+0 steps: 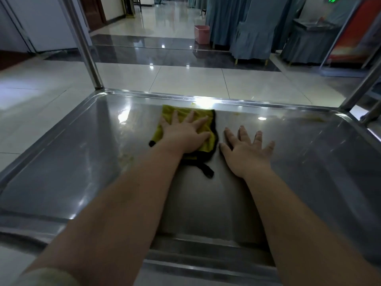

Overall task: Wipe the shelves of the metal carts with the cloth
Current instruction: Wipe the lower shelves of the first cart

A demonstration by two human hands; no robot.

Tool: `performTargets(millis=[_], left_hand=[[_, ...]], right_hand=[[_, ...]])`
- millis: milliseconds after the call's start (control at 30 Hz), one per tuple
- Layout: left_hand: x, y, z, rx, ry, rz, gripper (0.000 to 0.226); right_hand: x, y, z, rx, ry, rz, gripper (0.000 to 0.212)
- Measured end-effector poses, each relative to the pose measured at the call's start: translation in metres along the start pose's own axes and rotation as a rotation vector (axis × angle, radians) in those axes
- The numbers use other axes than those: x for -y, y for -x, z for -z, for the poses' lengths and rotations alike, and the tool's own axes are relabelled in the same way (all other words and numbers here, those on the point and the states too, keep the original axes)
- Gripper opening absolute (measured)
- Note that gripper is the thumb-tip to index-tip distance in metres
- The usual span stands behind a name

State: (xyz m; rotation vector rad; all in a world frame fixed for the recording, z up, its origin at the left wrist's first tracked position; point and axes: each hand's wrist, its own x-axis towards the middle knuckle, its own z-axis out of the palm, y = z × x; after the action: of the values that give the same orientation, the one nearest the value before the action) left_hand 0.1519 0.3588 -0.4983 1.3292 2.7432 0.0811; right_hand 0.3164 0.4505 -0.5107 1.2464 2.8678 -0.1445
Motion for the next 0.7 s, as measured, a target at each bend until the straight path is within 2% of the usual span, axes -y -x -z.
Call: performTargets(millis=[67, 167, 367, 567, 700], left_hand=[[-0.026, 0.002, -0.004, 0.014, -0.010, -0.075, 0.060], [-0.003, 0.004, -0.001, 0.000, 0.019, -0.100, 0.061], [0.112, 0.021, 0.013, -0.023, 0.018, 0.138, 0.063], [0.126, 0.022, 0.010, -0.063, -0.043, 0.122, 0.065], [0.128, 0.023, 0.008, -0.090, -0.062, 0.111, 0.066]], right_hand=[[-0.003, 0.000, 0.000, 0.007, -0.010, 0.024, 0.056], [-0.005, -0.001, 0.000, 0.019, -0.031, 0.015, 0.057], [-0.003, -0.003, 0.000, 0.039, -0.040, -0.010, 0.057], [0.028, -0.009, 0.016, 0.128, -0.038, -0.127, 0.061], [0.100, -0.015, 0.012, 0.059, -0.027, 0.077, 0.062]])
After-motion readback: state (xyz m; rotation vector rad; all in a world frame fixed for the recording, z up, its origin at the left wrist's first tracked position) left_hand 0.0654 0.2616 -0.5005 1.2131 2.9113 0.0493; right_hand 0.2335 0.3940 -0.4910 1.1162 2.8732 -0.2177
